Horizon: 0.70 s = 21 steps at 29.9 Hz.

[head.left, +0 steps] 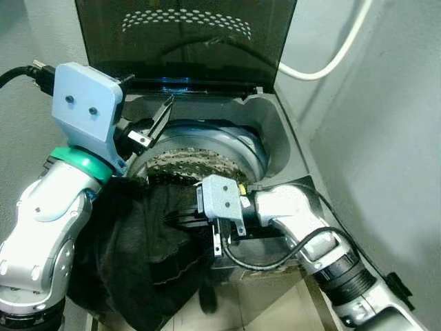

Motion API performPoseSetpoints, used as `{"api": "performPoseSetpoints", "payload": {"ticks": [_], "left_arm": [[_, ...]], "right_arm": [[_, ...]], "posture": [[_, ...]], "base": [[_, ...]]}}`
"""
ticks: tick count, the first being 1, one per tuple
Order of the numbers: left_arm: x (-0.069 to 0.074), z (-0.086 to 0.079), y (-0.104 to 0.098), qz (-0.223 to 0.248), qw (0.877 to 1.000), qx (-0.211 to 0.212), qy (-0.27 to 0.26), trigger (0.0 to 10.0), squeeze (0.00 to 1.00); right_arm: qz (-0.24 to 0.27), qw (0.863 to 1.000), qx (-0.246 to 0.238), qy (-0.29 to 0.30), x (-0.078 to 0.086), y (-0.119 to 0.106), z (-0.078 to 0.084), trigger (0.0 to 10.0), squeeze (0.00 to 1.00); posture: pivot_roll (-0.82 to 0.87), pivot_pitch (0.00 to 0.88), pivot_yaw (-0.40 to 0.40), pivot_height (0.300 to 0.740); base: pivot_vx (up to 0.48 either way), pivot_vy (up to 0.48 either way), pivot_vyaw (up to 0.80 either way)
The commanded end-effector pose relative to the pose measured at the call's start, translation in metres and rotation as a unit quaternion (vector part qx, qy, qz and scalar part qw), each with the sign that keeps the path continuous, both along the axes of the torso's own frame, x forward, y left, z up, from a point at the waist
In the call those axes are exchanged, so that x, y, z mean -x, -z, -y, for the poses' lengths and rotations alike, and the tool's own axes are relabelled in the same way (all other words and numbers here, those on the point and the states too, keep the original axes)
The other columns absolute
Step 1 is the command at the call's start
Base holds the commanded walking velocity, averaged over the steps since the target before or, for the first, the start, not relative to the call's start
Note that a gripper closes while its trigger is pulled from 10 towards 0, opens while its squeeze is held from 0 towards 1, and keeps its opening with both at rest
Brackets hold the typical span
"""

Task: Clothes washing

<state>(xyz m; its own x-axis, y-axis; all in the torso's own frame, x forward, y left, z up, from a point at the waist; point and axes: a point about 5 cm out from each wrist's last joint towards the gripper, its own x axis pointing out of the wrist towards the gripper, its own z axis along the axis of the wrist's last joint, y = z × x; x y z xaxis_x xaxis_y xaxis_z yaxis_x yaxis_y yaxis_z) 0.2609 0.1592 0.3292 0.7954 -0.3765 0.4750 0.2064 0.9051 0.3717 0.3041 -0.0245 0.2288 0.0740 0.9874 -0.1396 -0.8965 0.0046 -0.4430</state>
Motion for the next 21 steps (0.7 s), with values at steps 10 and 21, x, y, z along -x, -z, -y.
{"api": "performPoseSetpoints", "payload": {"ticks": [10, 21], "left_arm": [[0.002, 0.003, 0.001, 0.002, 1.000, -0.002, 0.006, 10.0, 0.00], [0.004, 0.002, -0.005, 0.011, 1.000, -0.004, 0.002, 10.0, 0.00]], "right_arm": [[0.004, 0.941, -0.283, 0.186, -0.041, -0.091, 0.019, 10.0, 0.00], [0.059, 0.980, -0.160, 0.103, -0.018, -0.069, 0.019, 10.0, 0.00]], "posture": [[0.13, 0.143, -0.031, 0.740], [0.14, 0.145, -0.034, 0.740]], "base": [[0.000, 0.000, 0.00], [0.000, 0.000, 0.00]]}}
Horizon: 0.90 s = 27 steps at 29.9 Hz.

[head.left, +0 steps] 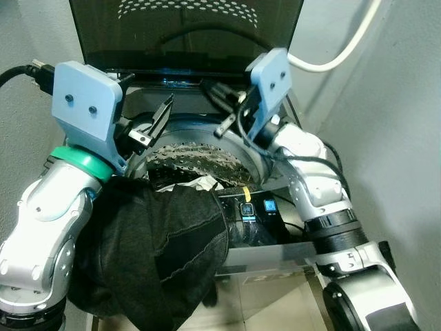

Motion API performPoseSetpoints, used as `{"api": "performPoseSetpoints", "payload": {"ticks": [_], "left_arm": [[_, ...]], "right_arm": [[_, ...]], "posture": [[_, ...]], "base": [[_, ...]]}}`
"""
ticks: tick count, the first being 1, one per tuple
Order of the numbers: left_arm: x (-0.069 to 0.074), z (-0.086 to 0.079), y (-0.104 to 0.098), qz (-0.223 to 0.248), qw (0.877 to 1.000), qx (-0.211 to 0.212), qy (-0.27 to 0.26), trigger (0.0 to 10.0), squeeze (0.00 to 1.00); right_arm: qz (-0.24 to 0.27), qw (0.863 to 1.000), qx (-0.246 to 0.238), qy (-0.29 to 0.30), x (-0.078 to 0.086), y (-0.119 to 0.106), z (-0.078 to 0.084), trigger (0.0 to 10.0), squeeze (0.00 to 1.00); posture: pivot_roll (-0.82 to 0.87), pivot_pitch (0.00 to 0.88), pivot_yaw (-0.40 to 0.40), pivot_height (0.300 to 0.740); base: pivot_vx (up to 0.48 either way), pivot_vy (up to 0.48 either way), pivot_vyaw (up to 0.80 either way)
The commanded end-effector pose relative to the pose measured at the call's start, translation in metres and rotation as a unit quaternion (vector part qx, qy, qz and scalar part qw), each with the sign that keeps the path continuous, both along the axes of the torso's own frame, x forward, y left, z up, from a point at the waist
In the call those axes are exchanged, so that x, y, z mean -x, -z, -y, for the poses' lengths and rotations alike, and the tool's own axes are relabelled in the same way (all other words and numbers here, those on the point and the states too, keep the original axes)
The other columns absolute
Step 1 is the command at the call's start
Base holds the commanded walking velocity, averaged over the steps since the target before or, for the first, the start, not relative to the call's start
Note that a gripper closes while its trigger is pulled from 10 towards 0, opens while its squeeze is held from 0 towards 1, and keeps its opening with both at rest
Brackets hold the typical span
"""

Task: Clothes washing

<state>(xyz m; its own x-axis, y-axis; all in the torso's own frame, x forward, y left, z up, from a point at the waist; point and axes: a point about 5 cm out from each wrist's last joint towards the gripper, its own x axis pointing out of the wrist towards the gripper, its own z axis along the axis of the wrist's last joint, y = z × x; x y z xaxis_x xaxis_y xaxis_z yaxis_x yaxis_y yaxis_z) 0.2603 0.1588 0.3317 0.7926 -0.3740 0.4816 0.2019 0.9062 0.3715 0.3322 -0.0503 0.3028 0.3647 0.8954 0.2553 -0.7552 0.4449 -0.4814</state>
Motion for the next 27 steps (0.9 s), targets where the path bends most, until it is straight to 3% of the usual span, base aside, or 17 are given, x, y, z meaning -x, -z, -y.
{"api": "performPoseSetpoints", "payload": {"ticks": [1, 3, 4, 5, 6, 8, 11, 14, 18, 19, 21, 22, 27], "left_arm": [[0.004, 0.001, -0.004, 0.009, 1.000, -0.006, 0.002, 10.0, 0.00], [0.004, 0.001, -0.004, 0.010, 1.000, -0.006, 0.001, 10.0, 0.00], [0.004, -0.001, -0.005, 0.011, 1.000, -0.015, -0.001, 10.0, 0.00], [0.004, -0.003, -0.006, 0.012, 1.000, -0.022, -0.003, 10.0, 0.00], [0.004, -0.003, -0.006, 0.012, 1.000, -0.022, -0.003, 10.0, 0.00], [0.004, -0.005, -0.007, 0.010, 0.999, -0.037, 0.001, 10.0, 0.00], [0.005, 0.000, -0.004, -0.004, 0.997, -0.070, 0.031, 10.0, 0.00], [0.026, -0.001, 0.005, -0.070, 0.980, -0.132, 0.128, 10.0, 0.00], [0.039, -0.004, 0.009, -0.104, 0.970, -0.140, 0.171, 10.0, 0.00], [0.045, -0.006, 0.011, -0.120, 0.966, -0.132, 0.189, 10.0, 0.00], [0.049, -0.007, 0.012, -0.128, 0.963, -0.126, 0.200, 10.0, 0.00], [0.055, -0.007, 0.013, -0.143, 0.957, -0.118, 0.223, 10.0, 0.00], [0.065, -0.012, 0.016, -0.175, 0.947, -0.120, 0.243, 10.0, 0.00]], "right_arm": [[-0.016, 0.997, 0.036, -0.069, 0.014, 0.007, -0.006, 10.0, 0.00], [-0.017, 0.996, 0.037, -0.076, 0.016, 0.008, -0.006, 10.0, 0.00], [-0.027, 0.990, 0.065, -0.126, 0.029, 0.015, -0.002, 10.0, 1.00], [-0.035, 0.982, 0.087, -0.165, 0.039, 0.020, 0.000, 10.0, 1.00], [-0.035, 0.982, 0.087, -0.165, 0.039, 0.020, 0.000, 10.0, 1.00], [-0.040, 0.969, 0.128, -0.208, 0.051, 0.032, 0.000, 10.0, 1.00], [-0.042, 0.969, 0.141, -0.198, 0.049, 0.041, -0.007, 10.0, 1.00], [-0.062, 0.965, 0.161, -0.196, 0.049, 0.057, -0.017, 10.0, 1.00], [-0.067, 0.964, 0.170, -0.195, 0.050, 0.062, -0.020, 10.0, 1.00], [-0.069, 0.964, 0.174, -0.190, 0.049, 0.064, -0.022, 10.0, 0.90], [-0.070, 0.964, 0.176, -0.186, 0.049, 0.066, -0.023, 10.0, 0.90], [-0.069, 0.965, 0.182, -0.178, 0.048, 0.069, -0.025, 10.0, 0.00], [-0.061, 0.969, 0.185, -0.150, 0.043, 0.073, -0.034, 10.0, 0.00]], "posture": [[0.14, 0.145, -0.034, 0.740], [0.14, 0.145, -0.034, 0.740], [0.14, 0.144, -0.027, 0.740], [0.14, 0.144, -0.024, 0.740], [0.14, 0.144, -0.024, 0.740], [0.13, 0.143, -0.018, 0.740], [0.13, 0.141, -0.015, 0.740], [0.13, 0.136, -0.005, 0.740], [0.13, 0.138, -0.004, 0.740], [0.14, 0.138, -0.004, 0.740], [0.14, 0.138, -0.004, 0.740], [0.15, 0.140, -0.007, 0.740], [0.17, 0.141, -0.011, 0.740]], "base": [[0.000, 0.000, 0.00], [0.000, 0.000, 0.00], [0.000, 0.000, 0.00], [0.000, 0.000, 0.00], [0.000, 0.000, 0.00], [0.000, 0.000, 0.00], [0.000, 0.000, 0.00], [0.000, 0.000, 0.00], [0.000, 0.000, 0.00], [0.000, 0.000, 0.00], [0.000, 0.000, 0.00], [0.000, 0.000, 0.00], [0.000, 0.000, 0.00]]}}
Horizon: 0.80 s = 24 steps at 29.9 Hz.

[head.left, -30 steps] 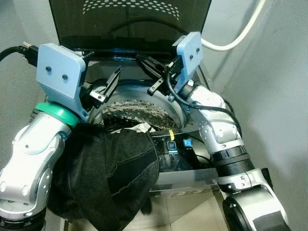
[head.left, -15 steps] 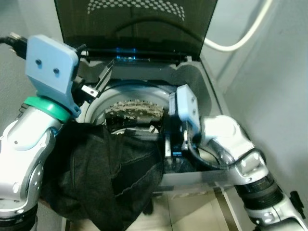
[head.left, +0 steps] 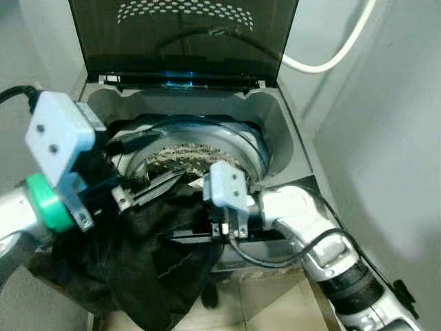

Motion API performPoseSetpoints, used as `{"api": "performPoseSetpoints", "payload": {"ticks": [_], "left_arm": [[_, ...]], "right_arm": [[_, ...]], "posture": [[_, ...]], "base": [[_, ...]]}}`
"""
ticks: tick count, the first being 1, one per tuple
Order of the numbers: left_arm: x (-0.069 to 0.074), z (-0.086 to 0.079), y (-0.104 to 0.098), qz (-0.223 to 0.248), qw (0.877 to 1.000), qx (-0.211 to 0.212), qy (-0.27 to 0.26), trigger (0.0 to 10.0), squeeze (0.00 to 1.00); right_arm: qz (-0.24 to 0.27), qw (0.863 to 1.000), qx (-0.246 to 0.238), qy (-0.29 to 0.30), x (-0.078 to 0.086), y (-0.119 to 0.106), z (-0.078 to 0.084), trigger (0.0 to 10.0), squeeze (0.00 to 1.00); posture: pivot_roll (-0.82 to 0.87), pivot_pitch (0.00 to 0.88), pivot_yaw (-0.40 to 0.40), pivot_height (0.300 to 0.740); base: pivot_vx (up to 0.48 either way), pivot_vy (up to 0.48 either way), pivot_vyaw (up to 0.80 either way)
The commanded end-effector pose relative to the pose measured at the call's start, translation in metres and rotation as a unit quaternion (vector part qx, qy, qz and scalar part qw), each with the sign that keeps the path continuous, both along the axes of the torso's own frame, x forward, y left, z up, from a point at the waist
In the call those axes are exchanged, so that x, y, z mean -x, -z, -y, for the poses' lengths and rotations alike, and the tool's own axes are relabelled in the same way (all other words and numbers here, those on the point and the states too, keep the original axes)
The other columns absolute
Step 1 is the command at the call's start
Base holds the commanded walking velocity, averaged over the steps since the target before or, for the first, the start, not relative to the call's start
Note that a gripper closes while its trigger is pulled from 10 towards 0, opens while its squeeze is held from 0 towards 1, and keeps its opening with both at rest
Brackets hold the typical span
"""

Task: Clothes washing

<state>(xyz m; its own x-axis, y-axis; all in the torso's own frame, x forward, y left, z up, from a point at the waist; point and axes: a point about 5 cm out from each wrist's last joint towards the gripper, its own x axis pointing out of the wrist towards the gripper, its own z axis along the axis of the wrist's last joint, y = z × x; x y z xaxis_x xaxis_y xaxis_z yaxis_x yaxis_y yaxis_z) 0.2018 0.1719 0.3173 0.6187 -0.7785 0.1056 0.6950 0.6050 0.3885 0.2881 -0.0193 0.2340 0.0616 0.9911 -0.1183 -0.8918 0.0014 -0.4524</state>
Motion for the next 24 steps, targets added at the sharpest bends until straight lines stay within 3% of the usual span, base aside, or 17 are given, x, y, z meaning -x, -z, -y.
{"api": "performPoseSetpoints", "payload": {"ticks": [1, 5, 15, 16, 17, 18, 19, 24], "left_arm": [[0.009, -0.002, 0.001, -0.017, 1.000, -0.016, 0.015, 10.0, 0.00], [0.016, -0.009, 0.007, -0.039, 0.998, -0.048, 0.010, 10.0, 0.00], [0.020, -0.011, 0.014, -0.071, 0.996, -0.047, 0.008, 10.0, 0.00], [0.020, -0.011, 0.016, -0.076, 0.996, -0.047, 0.006, 10.0, 0.00], [0.020, -0.011, 0.016, -0.076, 0.996, -0.047, 0.006, 10.0, 0.00], [0.020, -0.012, 0.017, -0.080, 0.996, -0.047, 0.005, 10.0, 0.00], [0.021, -0.012, 0.020, -0.088, 0.995, -0.047, 0.003, 10.0, 0.00], [0.021, -0.014, 0.029, -0.112, 0.993, -0.047, 0.000, 10.0, 0.00]], "right_arm": [[0.011, 1.000, 0.006, 0.019, -0.003, 0.004, -0.005, 10.0, 0.00], [0.027, 0.998, 0.017, 0.045, -0.010, 0.007, -0.010, 10.0, 0.00], [0.042, 0.995, 0.075, 0.040, -0.010, 0.022, -0.008, 10.0, 0.00], [0.040, 0.995, 0.084, 0.035, -0.008, 0.025, -0.007, 1.8, 0.00], [0.040, 0.995, 0.084, 0.035, -0.008, 0.025, -0.007, 1.8, 0.00], [0.039, 0.995, 0.088, 0.032, -0.007, 0.027, -0.007, 0.2, 0.00], [0.035, 0.995, 0.092, 0.029, -0.007, 0.030, -0.007, 0.0, 0.00], [0.029, 0.995, 0.094, 0.027, -0.007, 0.033, -0.007, 0.0, 0.00]], "posture": [[0.17, 0.141, -0.011, 0.740], [0.18, 0.142, -0.018, 0.740], [0.17, 0.151, -0.022, 0.740], [0.17, 0.152, -0.023, 0.740], [0.17, 0.152, -0.023, 0.740], [0.17, 0.156, -0.023, 0.740], [0.17, 0.158, -0.023, 0.740], [0.17, 0.162, -0.025, 0.740]], "base": [[0.000, 0.000, 0.00], [0.000, 0.000, 0.00], [0.000, 0.000, 0.00], [0.000, 0.000, 0.00], [0.000, 0.000, 0.00], [0.000, 0.000, 0.00], [0.000, 0.000, 0.00], [0.000, 0.000, 0.00]]}}
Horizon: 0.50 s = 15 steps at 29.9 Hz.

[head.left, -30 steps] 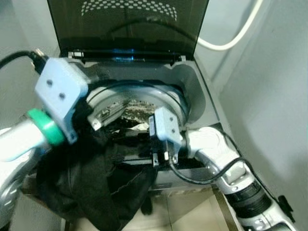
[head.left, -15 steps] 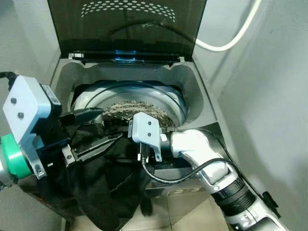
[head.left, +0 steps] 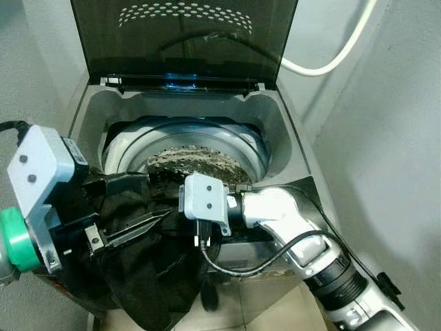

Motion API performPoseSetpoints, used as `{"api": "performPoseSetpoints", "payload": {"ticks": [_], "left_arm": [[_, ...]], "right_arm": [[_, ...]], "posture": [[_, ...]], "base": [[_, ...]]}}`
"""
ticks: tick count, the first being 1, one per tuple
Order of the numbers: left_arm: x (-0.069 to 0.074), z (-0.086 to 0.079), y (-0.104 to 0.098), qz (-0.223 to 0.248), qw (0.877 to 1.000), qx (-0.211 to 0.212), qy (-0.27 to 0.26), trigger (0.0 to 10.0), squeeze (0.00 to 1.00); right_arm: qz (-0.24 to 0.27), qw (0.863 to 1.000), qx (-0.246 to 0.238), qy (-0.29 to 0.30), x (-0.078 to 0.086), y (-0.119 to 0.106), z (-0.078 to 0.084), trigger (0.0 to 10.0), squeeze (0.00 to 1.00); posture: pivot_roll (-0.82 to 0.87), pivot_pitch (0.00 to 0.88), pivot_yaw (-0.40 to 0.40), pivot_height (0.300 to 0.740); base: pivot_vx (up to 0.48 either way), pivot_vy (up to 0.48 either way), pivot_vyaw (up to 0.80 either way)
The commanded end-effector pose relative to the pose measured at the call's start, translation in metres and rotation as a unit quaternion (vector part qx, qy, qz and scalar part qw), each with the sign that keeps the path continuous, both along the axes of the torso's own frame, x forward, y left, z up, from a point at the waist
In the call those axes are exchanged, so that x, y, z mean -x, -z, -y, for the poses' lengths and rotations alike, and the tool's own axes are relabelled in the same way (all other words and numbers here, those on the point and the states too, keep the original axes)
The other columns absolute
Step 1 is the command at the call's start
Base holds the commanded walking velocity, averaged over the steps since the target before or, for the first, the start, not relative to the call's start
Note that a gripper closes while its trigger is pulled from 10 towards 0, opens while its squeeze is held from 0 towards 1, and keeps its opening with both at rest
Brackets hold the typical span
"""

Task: Clothes washing

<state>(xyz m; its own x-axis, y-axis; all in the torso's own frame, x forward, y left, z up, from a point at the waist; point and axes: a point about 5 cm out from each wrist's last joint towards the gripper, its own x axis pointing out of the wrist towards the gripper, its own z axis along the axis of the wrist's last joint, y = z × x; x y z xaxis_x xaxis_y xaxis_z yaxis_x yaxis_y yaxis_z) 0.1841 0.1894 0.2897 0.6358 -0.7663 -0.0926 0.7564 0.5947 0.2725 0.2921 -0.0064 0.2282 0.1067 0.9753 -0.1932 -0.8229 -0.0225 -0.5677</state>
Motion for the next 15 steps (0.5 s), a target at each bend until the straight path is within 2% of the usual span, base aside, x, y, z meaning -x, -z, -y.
{"api": "performPoseSetpoints", "payload": {"ticks": [1, 4, 10, 13, 15], "left_arm": [[0.002, 0.003, 0.007, -0.013, 1.000, -0.007, 0.006, 10.0, 0.00], [0.002, 0.003, 0.019, -0.036, 0.999, -0.006, 0.000, 10.0, 0.00], [0.003, 0.002, 0.024, -0.047, 0.999, -0.009, -0.006, 10.0, 0.00], [0.003, 0.002, 0.023, -0.042, 0.999, -0.012, -0.009, 10.0, 0.00], [0.002, 0.002, 0.021, -0.032, 0.999, -0.013, -0.012, 10.0, 0.00]], "right_arm": [[-0.041, 0.998, 0.048, 0.021, -0.004, 0.028, 0.006, 0.0, 0.00], [-0.046, 0.998, 0.044, 0.022, -0.004, 0.028, 0.005, 0.0, 0.00], [-0.053, 0.998, 0.028, 0.030, -0.006, 0.025, 0.004, 0.0, 0.00], [-0.063, 0.997, 0.002, 0.044, -0.010, 0.021, 0.003, 0.0, 0.00], [-0.077, 0.994, -0.046, 0.069, -0.016, 0.011, 0.000, 0.0, 0.00]], "posture": [[0.17, 0.164, -0.026, 0.740], [0.17, 0.167, -0.028, 0.740], [0.17, 0.168, -0.030, 0.740], [0.17, 0.168, -0.032, 0.740], [0.17, 0.167, -0.033, 0.740]], "base": [[0.000, 0.000, 0.00], [0.000, 0.000, 0.00], [0.000, 0.000, 0.00], [0.000, 0.000, 0.00], [0.000, 0.000, 0.00]]}}
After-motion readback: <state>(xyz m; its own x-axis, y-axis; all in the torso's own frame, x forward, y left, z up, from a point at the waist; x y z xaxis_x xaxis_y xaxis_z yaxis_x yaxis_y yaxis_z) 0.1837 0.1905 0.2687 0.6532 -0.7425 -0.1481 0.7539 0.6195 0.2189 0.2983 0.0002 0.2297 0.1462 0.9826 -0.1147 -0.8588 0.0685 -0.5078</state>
